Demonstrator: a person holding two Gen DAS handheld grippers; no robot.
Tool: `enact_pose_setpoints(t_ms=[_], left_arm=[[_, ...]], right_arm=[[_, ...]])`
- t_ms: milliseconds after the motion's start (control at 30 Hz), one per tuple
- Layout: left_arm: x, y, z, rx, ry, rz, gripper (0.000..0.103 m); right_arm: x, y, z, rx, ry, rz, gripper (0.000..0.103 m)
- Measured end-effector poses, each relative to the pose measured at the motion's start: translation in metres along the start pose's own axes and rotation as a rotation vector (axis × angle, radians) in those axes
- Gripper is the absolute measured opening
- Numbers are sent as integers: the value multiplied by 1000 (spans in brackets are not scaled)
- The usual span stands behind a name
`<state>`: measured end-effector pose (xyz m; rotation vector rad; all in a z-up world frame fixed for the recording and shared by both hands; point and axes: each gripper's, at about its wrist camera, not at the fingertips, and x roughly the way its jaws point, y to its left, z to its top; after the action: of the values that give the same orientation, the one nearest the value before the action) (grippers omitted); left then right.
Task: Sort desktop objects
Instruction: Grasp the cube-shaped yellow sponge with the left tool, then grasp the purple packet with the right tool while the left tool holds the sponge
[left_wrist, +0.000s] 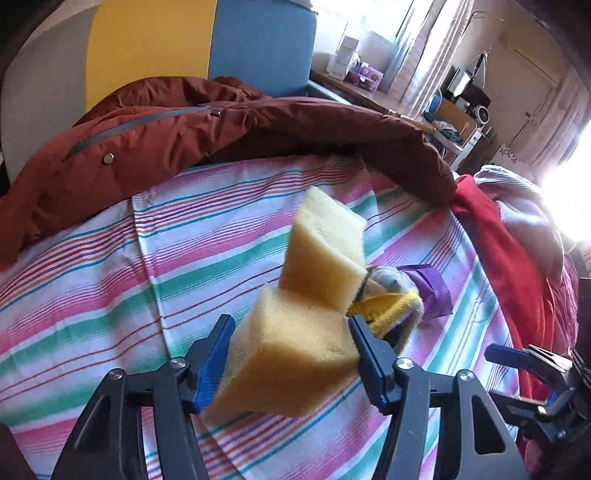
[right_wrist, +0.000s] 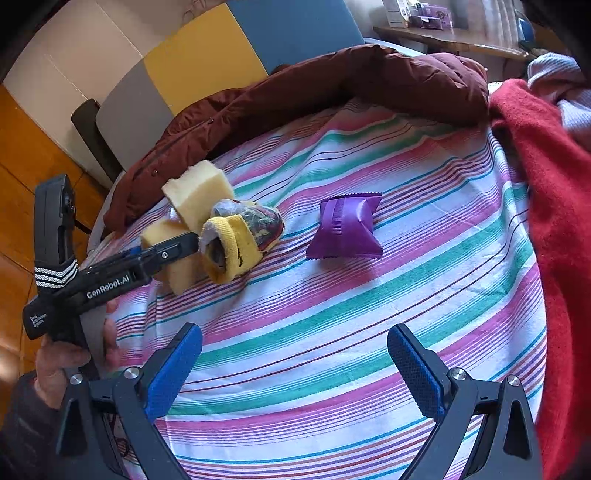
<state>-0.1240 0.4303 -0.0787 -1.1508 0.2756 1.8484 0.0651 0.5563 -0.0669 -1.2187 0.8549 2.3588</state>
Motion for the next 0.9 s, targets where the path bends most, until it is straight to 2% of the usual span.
enact_pose_setpoints(t_ms=[133, 233, 433, 600, 700, 800, 900], left_arm=[[-12, -4, -12, -4, -5, -3, 59], [-22, -7, -21, -10, -13, 24, 59], [-45, -8, -45, -96, -20, 47, 59], [-74, -15, -72, -143, -59, 48, 59], [-88, -19, -86, -151, -72, 53, 59], [-101, -20, -98, -161, -77, 54, 59], [-114, -22, -108, -139, -93, 68, 59]], right_arm=[[1, -2, 2, -3, -1, 3, 100], [2, 1, 2, -14, -2, 4, 99], [1, 7, 0, -32, -11, 18, 98], [-3, 9, 1, -41, -33, 39, 98], [-6, 13, 0, -68, -50, 59, 96], [-3, 18, -3, -79, -32, 90, 95], [-3, 30, -9, -127, -17, 85, 95]])
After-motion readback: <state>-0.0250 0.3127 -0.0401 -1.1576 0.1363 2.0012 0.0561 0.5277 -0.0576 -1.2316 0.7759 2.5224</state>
